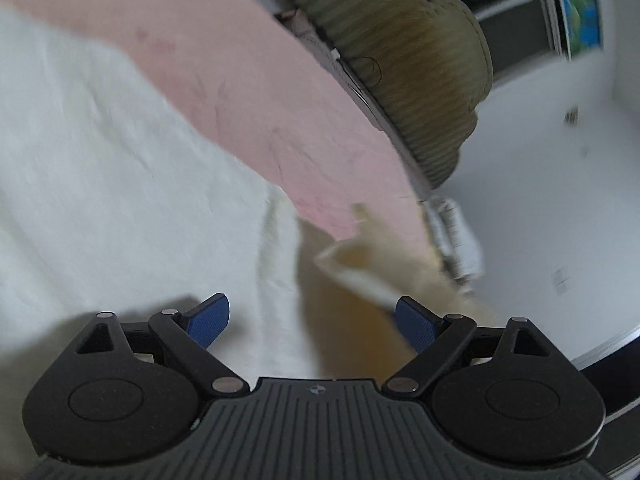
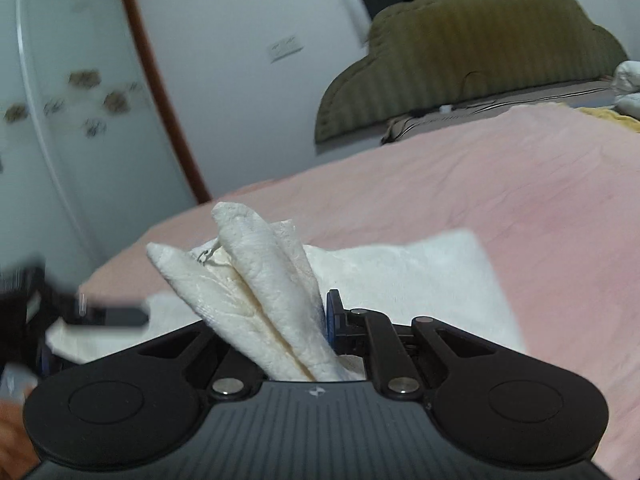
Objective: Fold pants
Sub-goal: 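Fold the held end over with the right gripper while the left gripper grasps the fold edge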
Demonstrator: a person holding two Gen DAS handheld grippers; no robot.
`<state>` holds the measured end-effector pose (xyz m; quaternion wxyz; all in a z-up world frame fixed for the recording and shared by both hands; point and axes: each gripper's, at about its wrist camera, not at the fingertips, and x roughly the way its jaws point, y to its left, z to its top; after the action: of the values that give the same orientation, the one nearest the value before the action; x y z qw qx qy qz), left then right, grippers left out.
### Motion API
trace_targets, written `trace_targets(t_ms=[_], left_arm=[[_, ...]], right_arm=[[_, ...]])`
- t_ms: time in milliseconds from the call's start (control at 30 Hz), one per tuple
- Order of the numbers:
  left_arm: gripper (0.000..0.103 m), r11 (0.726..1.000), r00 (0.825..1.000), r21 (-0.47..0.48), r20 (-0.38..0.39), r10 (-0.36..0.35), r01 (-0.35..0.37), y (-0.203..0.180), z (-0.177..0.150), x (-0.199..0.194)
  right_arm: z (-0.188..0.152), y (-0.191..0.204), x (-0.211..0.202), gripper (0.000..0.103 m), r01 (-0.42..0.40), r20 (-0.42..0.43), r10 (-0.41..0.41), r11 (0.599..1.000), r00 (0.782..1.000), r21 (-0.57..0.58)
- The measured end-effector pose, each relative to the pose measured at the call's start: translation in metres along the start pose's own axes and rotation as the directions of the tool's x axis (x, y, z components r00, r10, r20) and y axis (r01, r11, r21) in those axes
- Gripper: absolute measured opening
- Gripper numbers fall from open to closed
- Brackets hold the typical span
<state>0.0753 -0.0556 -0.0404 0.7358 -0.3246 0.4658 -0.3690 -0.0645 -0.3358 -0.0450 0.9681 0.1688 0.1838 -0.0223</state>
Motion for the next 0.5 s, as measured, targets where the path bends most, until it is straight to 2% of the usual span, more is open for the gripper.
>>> trace_targets(t_ms=[100,233,333,433,467,500], left_arm=[[0.1,0.987,0.993,-0.126,-0.043,-0.108,0.101,0.01,0.007,0.012],[0.101,0.964,0.983,-0.232,-0.095,-0.158,0.133,0.015,0.01,0.035],[0.101,0.955,0.983,-0.273,-0.108,-0.151,0.117,0.017,0.011,0.047],[0.101,0.948,0.987,-0.307,-0.105,-0.121,0.083,0.021,0.02,0.054],[0.098,0.948,0.989,-0.31,-0.103,-0.108,0.071,0.022,0.023,0.054],[0.089,0.95,0.991,-0.308,-0.1,-0.086,0.051,0.024,0.027,0.051]], right_arm=[[-0.007,0.012,-0.002,0.009,-0.007,-0.005,0.007,0.999,1.0,-0.039],[-0.014,0.027,-0.007,0.009,-0.01,0.004,0.011,0.998,1.0,-0.067],[-0.017,0.037,-0.006,0.009,-0.021,0.002,0.021,0.996,1.0,-0.089],[-0.021,0.052,-0.005,0.009,-0.014,-0.004,0.014,0.983,1.0,-0.185],[-0.023,0.059,-0.004,0.009,-0.008,-0.001,0.008,0.973,1.0,-0.23],[-0.025,0.065,-0.004,0.01,0.0,0.003,0.001,0.961,1.0,-0.275]])
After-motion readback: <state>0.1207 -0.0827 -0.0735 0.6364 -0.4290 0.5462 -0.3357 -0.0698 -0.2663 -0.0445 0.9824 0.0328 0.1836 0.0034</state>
